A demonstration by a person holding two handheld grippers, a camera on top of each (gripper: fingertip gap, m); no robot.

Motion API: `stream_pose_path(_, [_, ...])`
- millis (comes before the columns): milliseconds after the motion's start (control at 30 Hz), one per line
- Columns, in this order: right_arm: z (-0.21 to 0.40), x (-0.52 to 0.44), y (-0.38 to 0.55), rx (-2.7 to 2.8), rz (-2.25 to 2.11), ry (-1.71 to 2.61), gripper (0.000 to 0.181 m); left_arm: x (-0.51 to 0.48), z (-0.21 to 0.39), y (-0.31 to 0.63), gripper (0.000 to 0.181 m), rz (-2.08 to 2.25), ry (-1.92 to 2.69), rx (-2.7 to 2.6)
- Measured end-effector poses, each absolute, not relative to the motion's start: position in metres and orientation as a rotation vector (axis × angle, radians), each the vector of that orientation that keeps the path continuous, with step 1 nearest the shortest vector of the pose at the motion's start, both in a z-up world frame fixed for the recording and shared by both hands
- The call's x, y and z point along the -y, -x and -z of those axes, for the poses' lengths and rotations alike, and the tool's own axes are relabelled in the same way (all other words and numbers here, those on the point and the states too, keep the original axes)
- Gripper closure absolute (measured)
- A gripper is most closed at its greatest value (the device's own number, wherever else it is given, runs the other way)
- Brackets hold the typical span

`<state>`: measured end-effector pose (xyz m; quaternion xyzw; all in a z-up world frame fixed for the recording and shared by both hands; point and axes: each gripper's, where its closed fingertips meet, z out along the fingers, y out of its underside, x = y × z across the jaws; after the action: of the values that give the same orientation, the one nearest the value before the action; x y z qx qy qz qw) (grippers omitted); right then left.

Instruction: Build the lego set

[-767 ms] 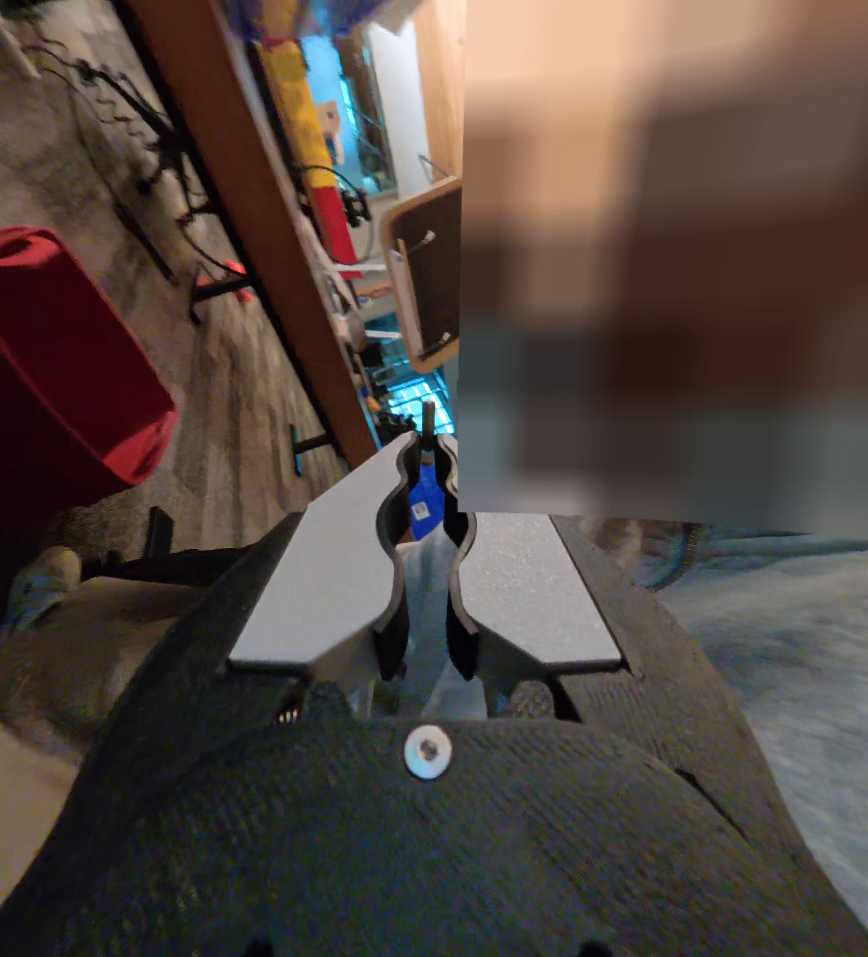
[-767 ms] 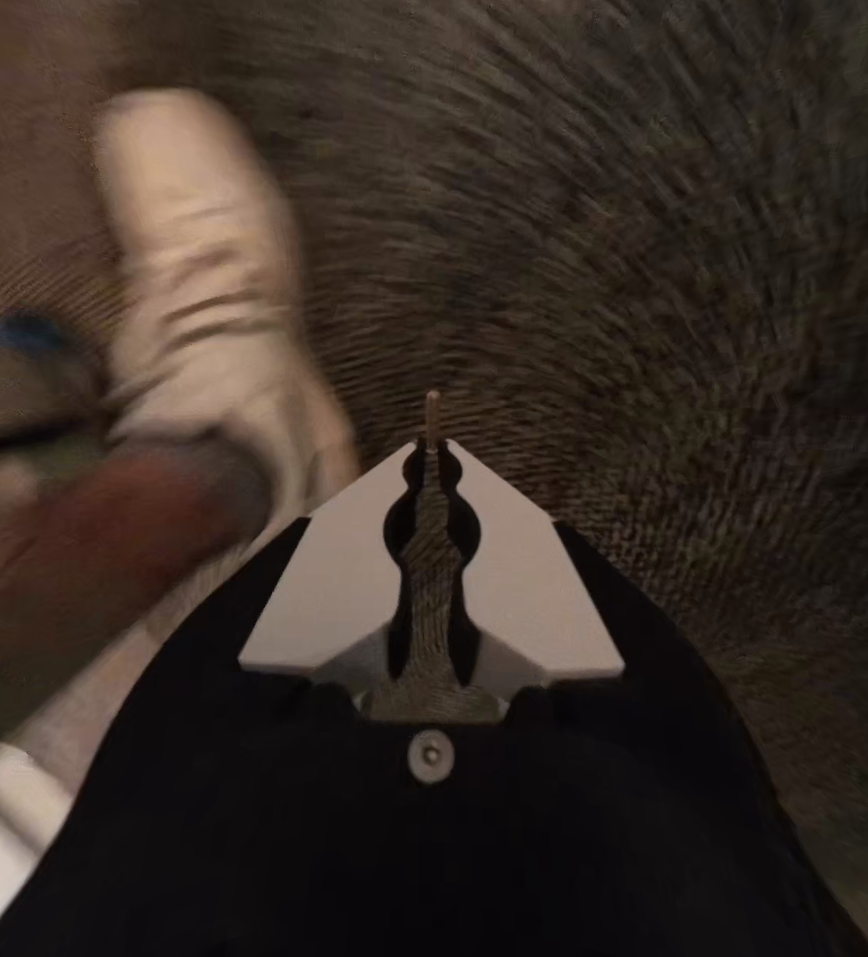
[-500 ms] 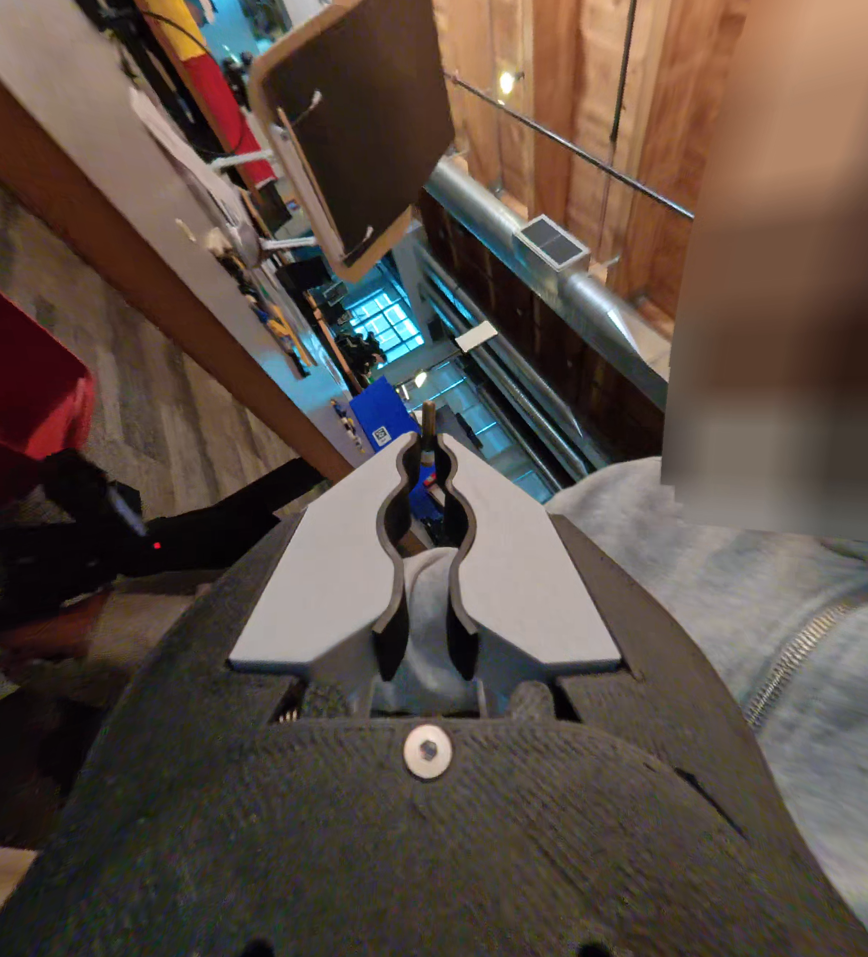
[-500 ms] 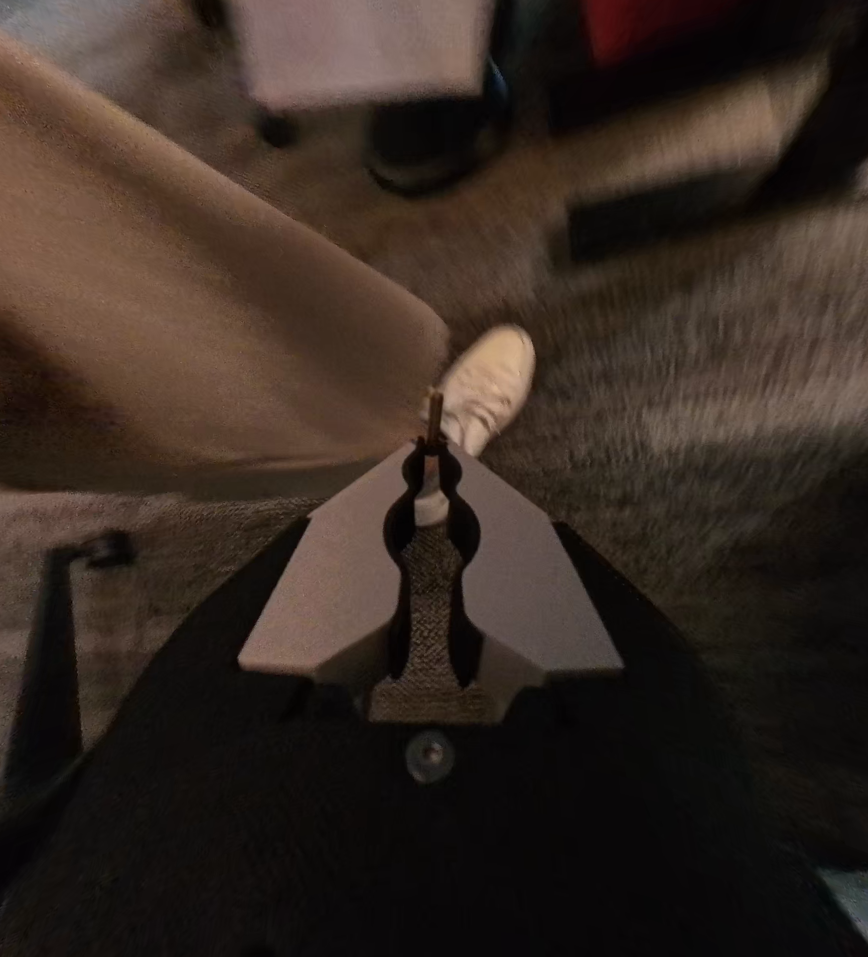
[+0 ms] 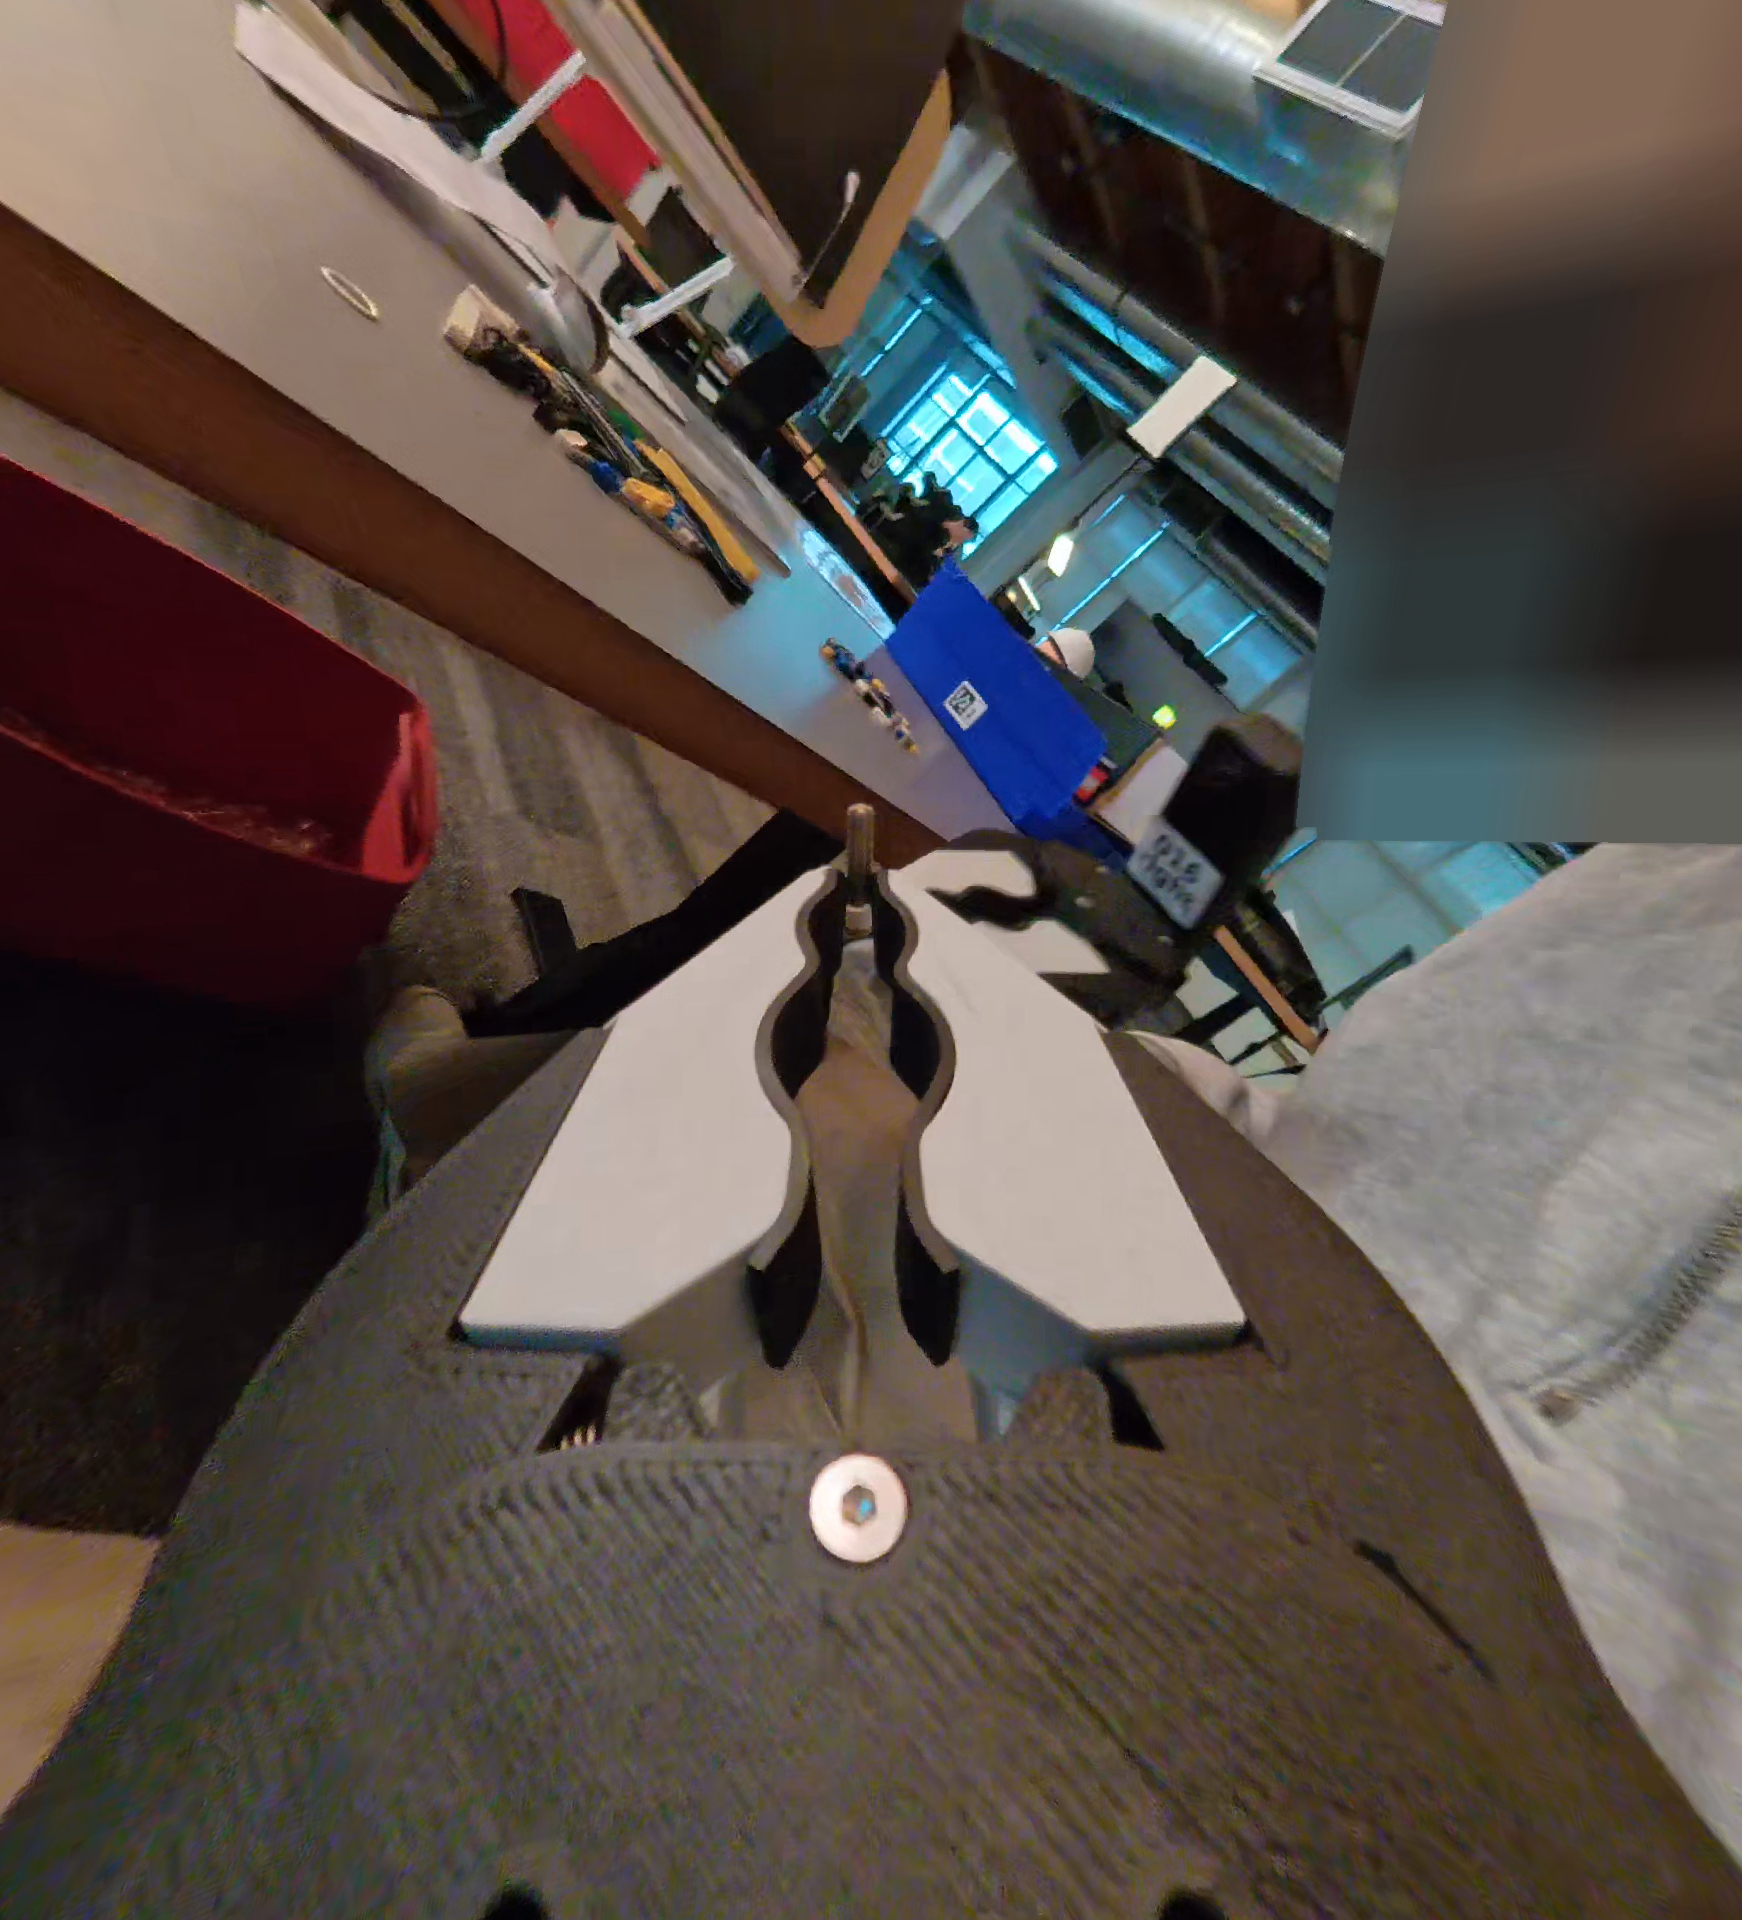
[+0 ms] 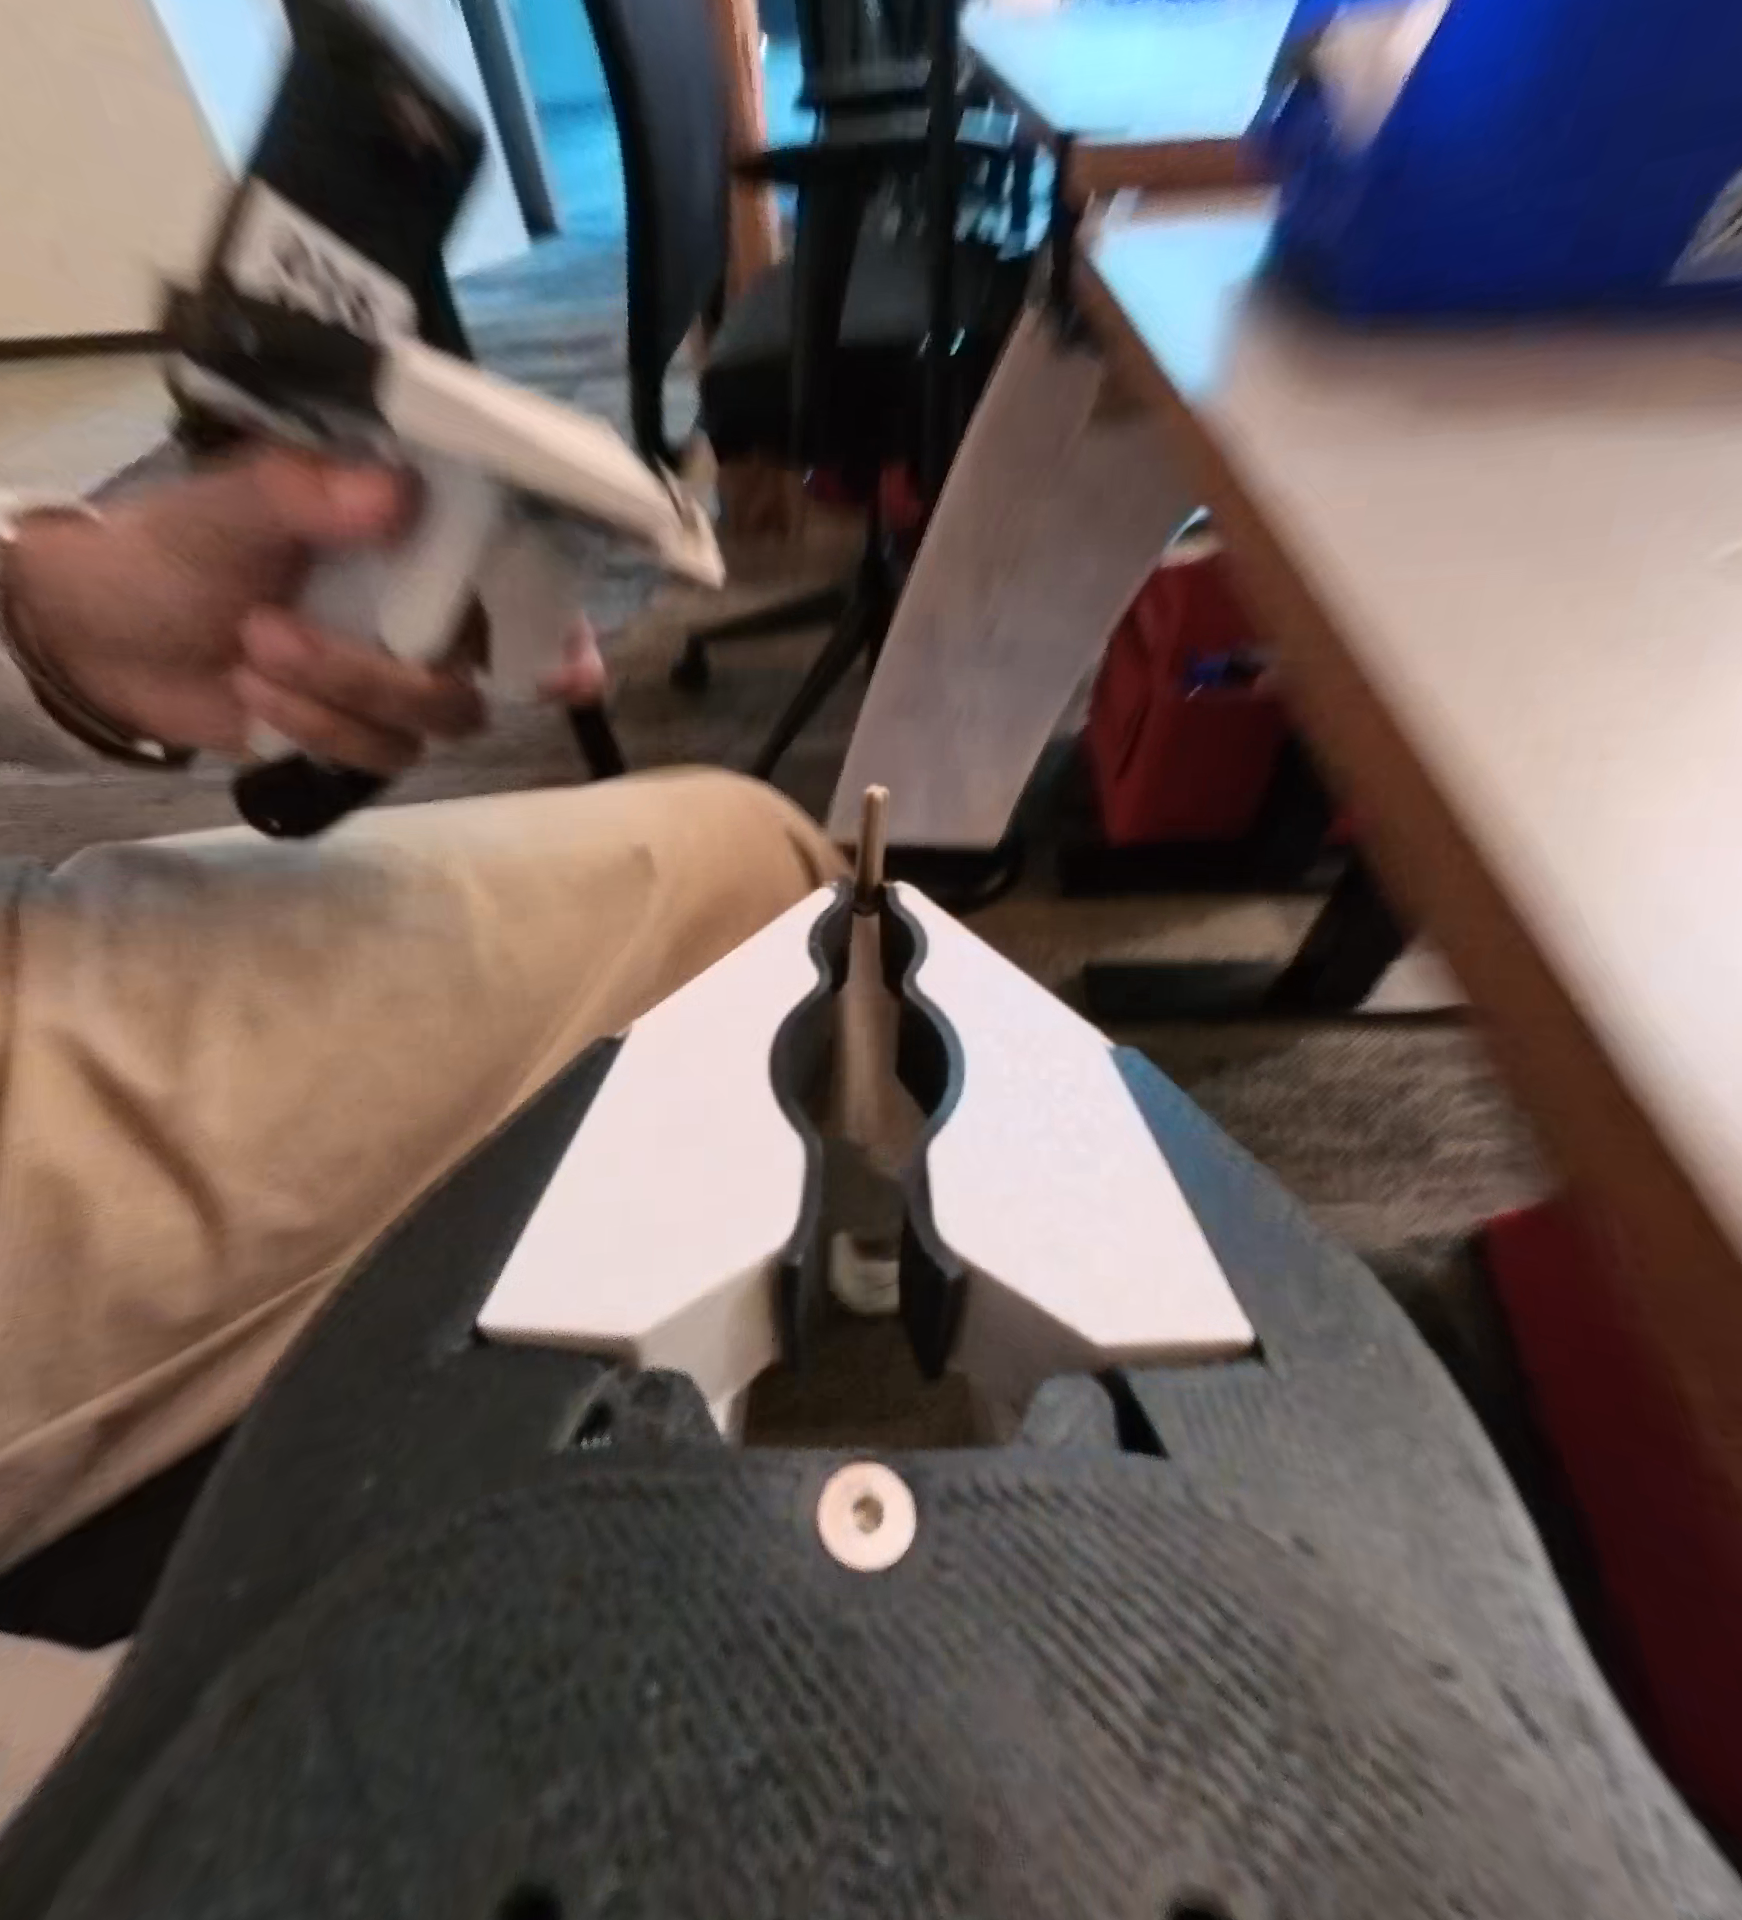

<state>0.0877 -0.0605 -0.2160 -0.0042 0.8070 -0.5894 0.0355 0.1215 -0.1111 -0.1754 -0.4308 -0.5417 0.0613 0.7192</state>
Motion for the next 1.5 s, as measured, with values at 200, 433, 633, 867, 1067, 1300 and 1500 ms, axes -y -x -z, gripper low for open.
stream_pose_path(200, [0.170, -0.008, -0.020, -2.534, 1.991, -0.279, 0.179, 0.062, 0.149, -0.034, 0.177, -0.112, 1.007, 1.097])
stream_pose_path(433, [0.109, -0.105, 0.033, -2.617, 2.325, -0.699, 0.178, -0.014, 0.124, 0.057, 0.177, 0.041, 1.260, 1.037])
stream_pose_path(633, [0.117, -0.131, 0.041, -2.401, 2.364, -0.868, 0.178, -0.016, 0.176, 0.104, 0.177, 0.063, 1.475, 1.227])
stream_pose_path(867, [0.090, -0.114, 0.058, -2.043, 2.442, -0.989, 0.179, 0.005, 0.200, 0.112, 0.177, -0.056, 1.669, 1.305])
stream_pose_path(1067, [0.077, -0.093, 0.110, -2.160, 2.459, -0.978, 0.178, 0.002, 0.210, 0.109, 0.168, 0.154, 1.828, 1.322])
stream_pose_path(1300, [0.099, -0.086, 0.144, -2.306, 2.244, -0.993, 0.178, 0.037, 0.185, 0.121, 0.139, -0.008, 1.730, 1.375])
stream_pose_path(1500, [0.132, -0.088, 0.142, -2.694, 2.080, -0.817, 0.178, -0.020, 0.118, 0.114, 0.153, 0.108, 1.522, 1.034])
